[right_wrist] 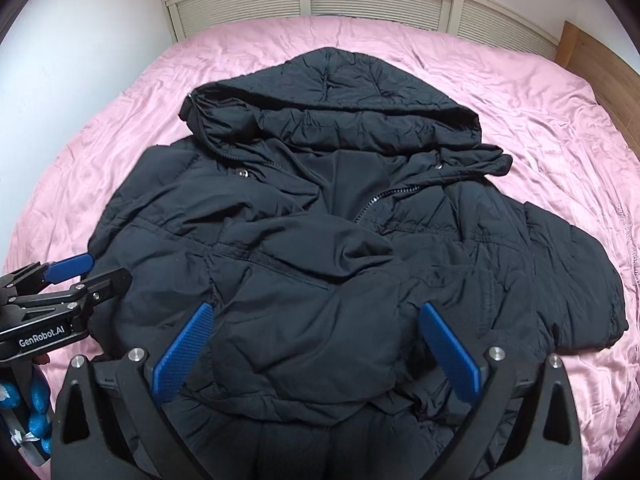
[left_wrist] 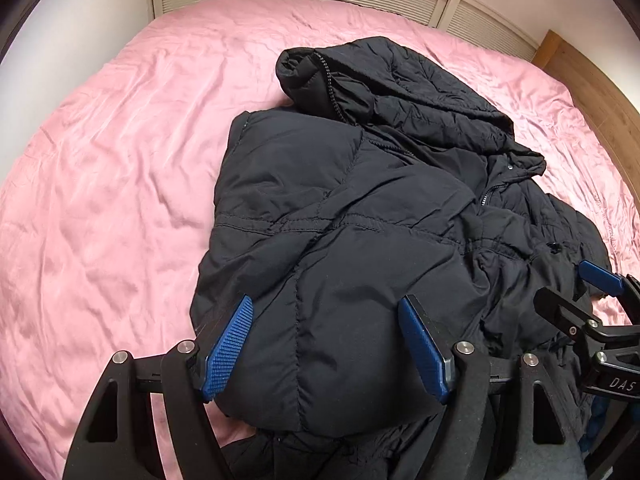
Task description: Fold large clothes
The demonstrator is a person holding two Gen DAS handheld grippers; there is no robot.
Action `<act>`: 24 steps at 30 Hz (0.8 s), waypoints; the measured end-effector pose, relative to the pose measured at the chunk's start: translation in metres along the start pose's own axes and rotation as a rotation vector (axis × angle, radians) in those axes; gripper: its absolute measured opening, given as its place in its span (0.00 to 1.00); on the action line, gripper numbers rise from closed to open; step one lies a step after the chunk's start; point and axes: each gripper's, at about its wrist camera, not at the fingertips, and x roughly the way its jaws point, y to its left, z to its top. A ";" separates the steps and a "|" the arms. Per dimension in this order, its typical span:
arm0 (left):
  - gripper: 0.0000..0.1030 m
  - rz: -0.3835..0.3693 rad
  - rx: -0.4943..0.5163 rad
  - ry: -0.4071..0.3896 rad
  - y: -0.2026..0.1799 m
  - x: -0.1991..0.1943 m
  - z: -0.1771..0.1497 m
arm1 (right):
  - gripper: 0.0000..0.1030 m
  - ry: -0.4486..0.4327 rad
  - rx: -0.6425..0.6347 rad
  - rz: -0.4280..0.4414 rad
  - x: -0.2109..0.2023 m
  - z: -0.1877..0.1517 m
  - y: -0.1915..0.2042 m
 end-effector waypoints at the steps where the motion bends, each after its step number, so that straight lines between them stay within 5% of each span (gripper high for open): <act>1: 0.72 0.009 0.006 0.001 -0.002 0.005 -0.002 | 1.00 0.017 -0.004 -0.006 0.008 -0.004 -0.001; 7: 0.72 0.040 0.042 0.027 -0.010 0.032 -0.014 | 1.00 0.125 0.046 -0.001 0.052 -0.040 -0.015; 14: 0.73 0.072 0.058 0.044 -0.015 0.049 -0.019 | 1.00 0.147 0.079 0.038 0.072 -0.061 -0.026; 19: 0.74 0.067 0.054 0.044 -0.015 0.039 -0.014 | 1.00 0.169 0.066 0.037 0.066 -0.059 -0.023; 24: 0.73 0.044 0.044 -0.037 -0.006 0.001 0.005 | 1.00 0.145 0.042 0.061 0.032 -0.046 -0.017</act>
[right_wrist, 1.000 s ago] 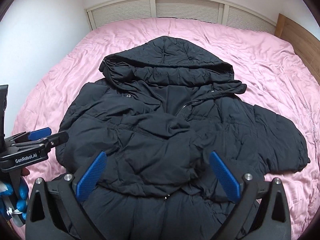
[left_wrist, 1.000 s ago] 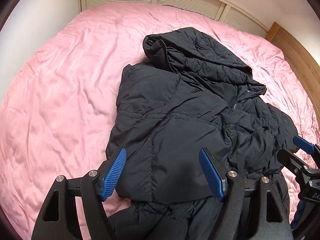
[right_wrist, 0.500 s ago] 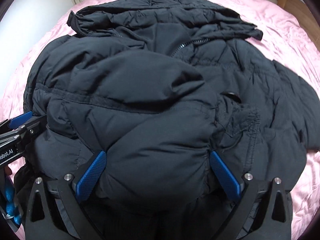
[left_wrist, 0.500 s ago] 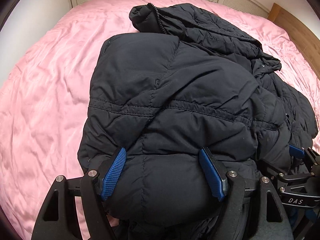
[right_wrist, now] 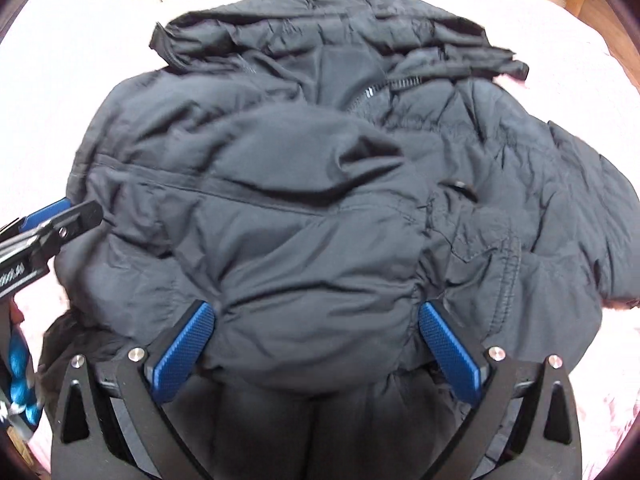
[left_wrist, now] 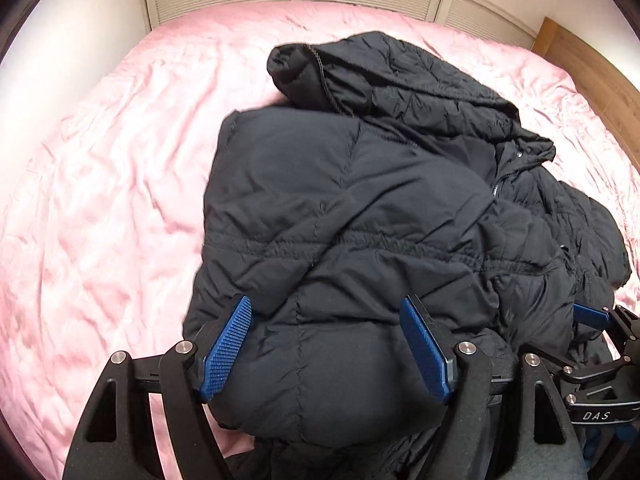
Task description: Fold large clothes
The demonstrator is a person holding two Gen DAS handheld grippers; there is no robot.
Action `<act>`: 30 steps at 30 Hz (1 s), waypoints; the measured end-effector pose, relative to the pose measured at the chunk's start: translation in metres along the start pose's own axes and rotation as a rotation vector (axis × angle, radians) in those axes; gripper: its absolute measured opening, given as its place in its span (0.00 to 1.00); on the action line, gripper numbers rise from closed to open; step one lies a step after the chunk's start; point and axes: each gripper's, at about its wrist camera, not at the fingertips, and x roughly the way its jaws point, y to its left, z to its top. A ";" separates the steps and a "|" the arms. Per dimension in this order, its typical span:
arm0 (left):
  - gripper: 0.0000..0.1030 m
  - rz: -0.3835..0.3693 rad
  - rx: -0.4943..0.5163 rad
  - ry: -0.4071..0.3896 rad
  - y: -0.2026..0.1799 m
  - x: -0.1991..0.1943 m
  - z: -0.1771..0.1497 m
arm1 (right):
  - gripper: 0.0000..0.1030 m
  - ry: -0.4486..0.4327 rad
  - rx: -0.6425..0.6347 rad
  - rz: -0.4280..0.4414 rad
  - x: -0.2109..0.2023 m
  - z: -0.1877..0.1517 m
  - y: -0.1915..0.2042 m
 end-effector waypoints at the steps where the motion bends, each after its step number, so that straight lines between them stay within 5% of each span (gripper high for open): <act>1: 0.74 -0.001 0.000 -0.014 0.002 -0.004 0.006 | 1.00 -0.020 -0.007 0.003 -0.009 0.002 0.002; 10: 0.75 0.006 0.002 -0.042 -0.001 0.027 0.055 | 1.00 -0.111 -0.023 -0.037 -0.010 0.055 0.022; 19: 0.78 0.035 0.000 0.040 0.001 0.089 0.030 | 1.00 -0.055 -0.055 -0.061 0.054 0.052 0.020; 30: 0.80 0.070 0.029 0.073 -0.006 0.094 0.026 | 1.00 -0.017 -0.083 -0.003 0.067 0.051 0.013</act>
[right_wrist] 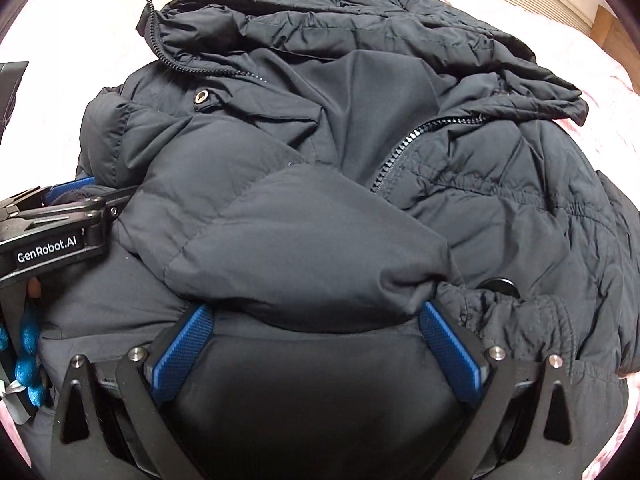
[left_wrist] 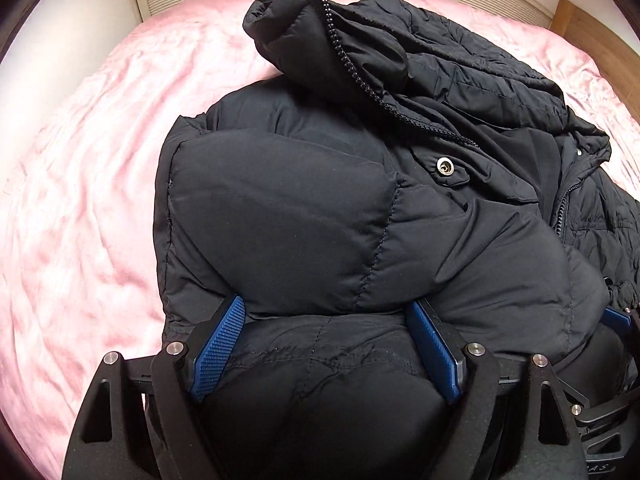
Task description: Fold large clothes
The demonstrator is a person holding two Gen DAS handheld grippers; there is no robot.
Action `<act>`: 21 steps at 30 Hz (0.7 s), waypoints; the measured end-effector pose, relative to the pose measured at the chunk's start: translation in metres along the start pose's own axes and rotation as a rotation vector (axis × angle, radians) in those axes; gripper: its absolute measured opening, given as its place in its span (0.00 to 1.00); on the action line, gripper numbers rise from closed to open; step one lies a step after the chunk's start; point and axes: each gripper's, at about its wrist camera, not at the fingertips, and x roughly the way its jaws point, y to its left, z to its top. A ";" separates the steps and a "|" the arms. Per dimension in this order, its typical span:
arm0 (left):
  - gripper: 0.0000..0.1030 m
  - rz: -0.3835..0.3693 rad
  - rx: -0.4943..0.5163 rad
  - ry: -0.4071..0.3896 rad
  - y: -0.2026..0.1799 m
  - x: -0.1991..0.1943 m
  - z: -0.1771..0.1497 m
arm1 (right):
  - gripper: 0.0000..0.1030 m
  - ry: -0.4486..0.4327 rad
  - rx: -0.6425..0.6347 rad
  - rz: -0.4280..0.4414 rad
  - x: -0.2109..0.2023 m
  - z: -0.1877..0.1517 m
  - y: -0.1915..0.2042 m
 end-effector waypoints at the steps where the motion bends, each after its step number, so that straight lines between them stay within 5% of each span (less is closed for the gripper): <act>1: 0.80 0.003 0.000 0.001 0.000 -0.004 0.000 | 1.00 0.004 -0.002 0.005 -0.003 0.000 0.000; 9: 0.80 0.029 -0.044 -0.028 0.002 -0.054 -0.007 | 1.00 -0.026 -0.036 0.043 -0.061 -0.017 -0.014; 21: 0.80 0.070 -0.067 -0.047 -0.027 -0.095 -0.036 | 1.00 -0.053 0.189 0.071 -0.110 -0.074 -0.112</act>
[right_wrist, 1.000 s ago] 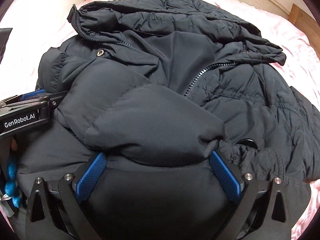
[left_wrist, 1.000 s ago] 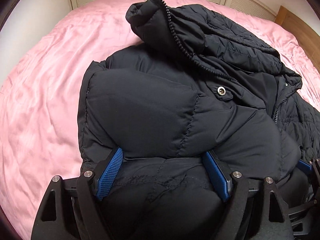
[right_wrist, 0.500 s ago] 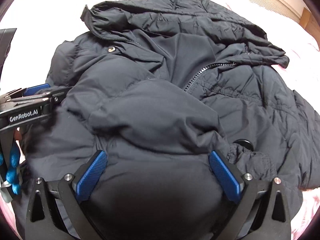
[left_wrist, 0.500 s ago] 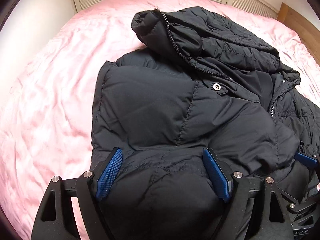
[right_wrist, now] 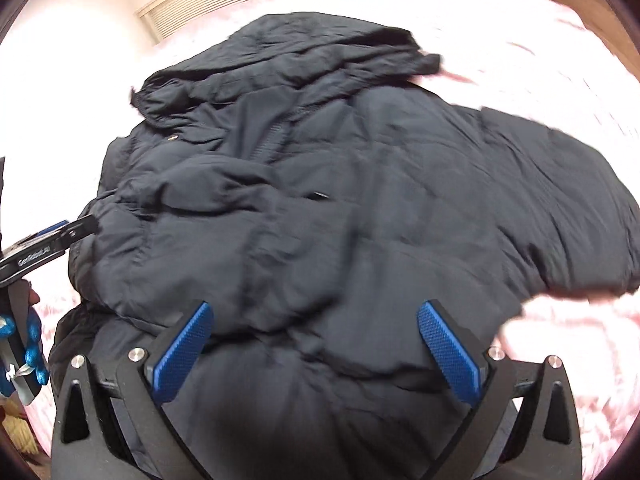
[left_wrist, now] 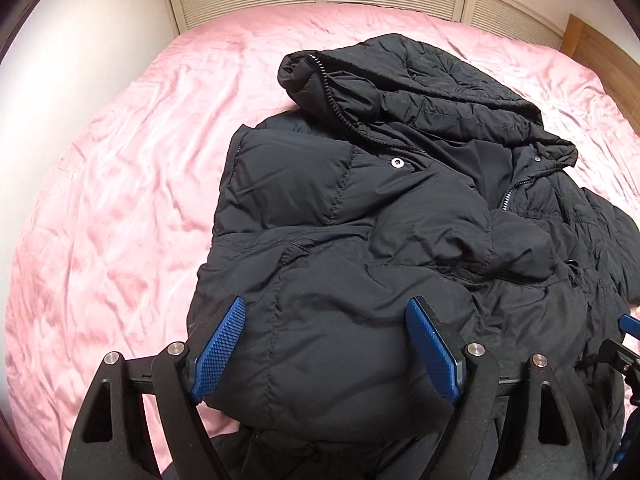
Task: Fold large clothes
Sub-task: 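Grasp the other sleeve cuff with the right gripper and lift it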
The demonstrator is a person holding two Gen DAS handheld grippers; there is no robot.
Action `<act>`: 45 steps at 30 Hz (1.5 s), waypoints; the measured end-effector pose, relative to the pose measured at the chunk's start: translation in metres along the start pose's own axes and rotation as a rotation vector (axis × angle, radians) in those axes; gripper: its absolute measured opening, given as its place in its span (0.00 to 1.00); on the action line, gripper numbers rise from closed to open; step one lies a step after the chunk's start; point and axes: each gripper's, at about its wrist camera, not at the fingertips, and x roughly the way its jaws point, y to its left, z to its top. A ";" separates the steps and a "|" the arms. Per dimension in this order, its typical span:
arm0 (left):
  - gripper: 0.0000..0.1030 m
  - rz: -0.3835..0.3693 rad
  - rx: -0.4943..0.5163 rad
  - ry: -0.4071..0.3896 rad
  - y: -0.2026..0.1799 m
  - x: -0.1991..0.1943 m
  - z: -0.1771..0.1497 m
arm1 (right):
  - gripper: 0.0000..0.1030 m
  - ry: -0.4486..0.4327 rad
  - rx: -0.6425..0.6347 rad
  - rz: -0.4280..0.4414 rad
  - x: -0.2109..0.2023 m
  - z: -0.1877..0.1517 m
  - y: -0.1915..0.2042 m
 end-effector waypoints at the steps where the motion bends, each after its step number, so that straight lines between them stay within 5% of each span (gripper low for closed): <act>1: 0.80 -0.002 -0.004 -0.001 -0.004 0.000 0.000 | 1.00 0.000 0.027 -0.001 -0.002 -0.003 -0.013; 18: 0.80 0.014 -0.077 0.000 -0.064 -0.008 -0.020 | 1.00 -0.047 0.363 -0.051 -0.028 -0.027 -0.219; 27: 0.80 0.053 -0.091 0.038 -0.069 -0.008 -0.029 | 1.00 -0.096 0.659 -0.035 -0.029 -0.039 -0.335; 42: 0.80 0.081 -0.102 0.080 -0.074 -0.007 -0.042 | 0.99 -0.167 0.939 0.132 -0.009 -0.043 -0.417; 45: 0.80 0.076 -0.098 0.086 -0.077 -0.007 -0.044 | 0.86 -0.186 0.960 0.143 -0.008 -0.039 -0.421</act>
